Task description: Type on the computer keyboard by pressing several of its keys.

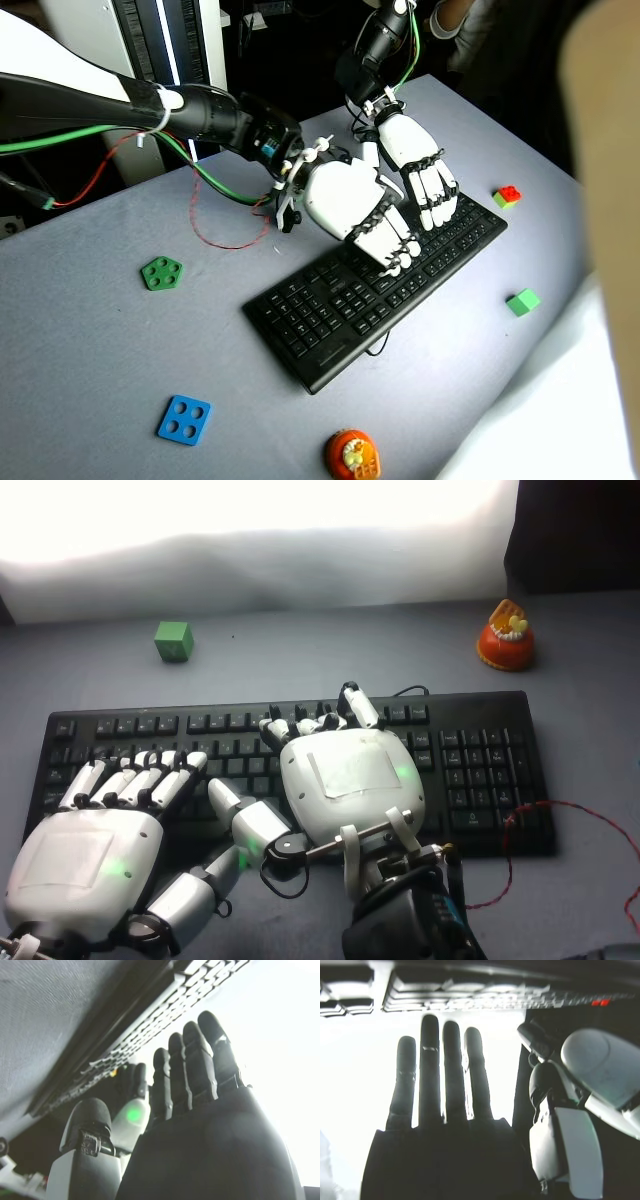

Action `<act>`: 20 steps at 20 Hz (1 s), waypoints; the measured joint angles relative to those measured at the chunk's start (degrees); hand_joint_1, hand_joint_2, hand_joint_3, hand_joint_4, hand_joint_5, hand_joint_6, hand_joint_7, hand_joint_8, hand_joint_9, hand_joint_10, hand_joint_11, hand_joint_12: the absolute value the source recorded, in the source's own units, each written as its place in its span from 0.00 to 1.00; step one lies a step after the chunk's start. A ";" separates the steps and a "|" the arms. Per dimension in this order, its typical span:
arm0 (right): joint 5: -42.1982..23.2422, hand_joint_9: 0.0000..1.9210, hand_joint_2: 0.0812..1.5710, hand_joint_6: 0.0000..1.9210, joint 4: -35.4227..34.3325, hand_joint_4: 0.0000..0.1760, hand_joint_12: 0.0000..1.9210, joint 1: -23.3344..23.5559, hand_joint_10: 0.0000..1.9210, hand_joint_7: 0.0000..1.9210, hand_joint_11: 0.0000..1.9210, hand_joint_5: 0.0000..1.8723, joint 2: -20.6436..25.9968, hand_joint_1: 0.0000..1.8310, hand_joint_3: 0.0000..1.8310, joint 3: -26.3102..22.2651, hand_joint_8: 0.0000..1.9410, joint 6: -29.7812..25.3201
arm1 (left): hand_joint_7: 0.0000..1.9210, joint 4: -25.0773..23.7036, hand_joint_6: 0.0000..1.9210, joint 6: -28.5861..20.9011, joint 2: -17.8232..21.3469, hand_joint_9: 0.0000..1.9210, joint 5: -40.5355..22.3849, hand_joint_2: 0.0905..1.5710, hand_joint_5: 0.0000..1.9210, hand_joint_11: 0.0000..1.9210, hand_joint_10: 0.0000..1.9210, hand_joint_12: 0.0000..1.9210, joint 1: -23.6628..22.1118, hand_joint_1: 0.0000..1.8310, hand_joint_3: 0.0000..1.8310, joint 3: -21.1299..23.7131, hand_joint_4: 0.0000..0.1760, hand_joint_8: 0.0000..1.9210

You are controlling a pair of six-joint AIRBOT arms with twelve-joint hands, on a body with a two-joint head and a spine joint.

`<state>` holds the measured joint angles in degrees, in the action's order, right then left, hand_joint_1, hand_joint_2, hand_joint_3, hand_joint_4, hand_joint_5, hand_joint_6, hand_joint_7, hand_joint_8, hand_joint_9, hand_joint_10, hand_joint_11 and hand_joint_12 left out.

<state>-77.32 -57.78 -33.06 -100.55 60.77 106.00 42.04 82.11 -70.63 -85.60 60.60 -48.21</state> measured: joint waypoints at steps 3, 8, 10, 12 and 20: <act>-0.04 0.26 0.77 0.04 0.33 0.00 0.87 -0.07 0.36 0.40 0.03 0.42 -0.13 0.04 0.00 0.17 0.01 0.00 | 0.17 -0.31 0.02 -0.85 -0.94 0.15 -0.26 0.83 0.21 0.00 0.00 0.42 0.39 0.07 0.00 -0.72 0.03 0.00; 1.25 0.34 0.76 0.20 -0.76 0.00 0.81 0.07 0.40 0.59 0.00 0.49 0.09 0.06 0.00 -0.39 0.07 2.29 | 0.24 -1.27 0.03 -0.81 -1.79 0.14 -1.38 0.82 0.32 0.00 0.00 0.30 0.87 0.07 0.00 -1.03 0.00 0.01; 2.08 0.40 0.76 0.12 -2.97 0.00 0.86 0.70 0.64 0.54 0.09 0.41 0.85 0.09 0.00 -1.46 0.37 3.17 | 0.32 -1.33 0.00 -0.96 -1.84 0.18 -1.77 0.83 0.28 0.00 0.01 0.19 0.87 0.06 0.00 -1.09 0.00 0.02; 2.16 0.32 0.77 0.07 -5.42 0.00 0.98 1.70 0.81 0.40 0.21 0.43 1.44 0.09 0.00 -2.60 0.54 4.15 | 0.39 -1.36 0.00 -1.03 -1.90 0.24 -2.10 0.82 0.23 0.00 0.03 0.22 0.87 0.09 0.00 -1.20 0.02 0.02; 2.38 0.36 0.76 0.20 -8.20 0.00 0.92 2.67 0.72 0.49 0.19 0.38 1.62 0.09 0.00 -3.50 0.33 6.73 | 0.31 -1.84 0.03 -1.33 -2.08 0.19 -2.45 0.83 0.34 0.00 0.01 0.34 0.87 0.08 0.00 -2.01 0.00 0.02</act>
<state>-74.94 -65.98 -30.39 -98.94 57.28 112.73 40.21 80.77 -72.71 -88.05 61.47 -50.22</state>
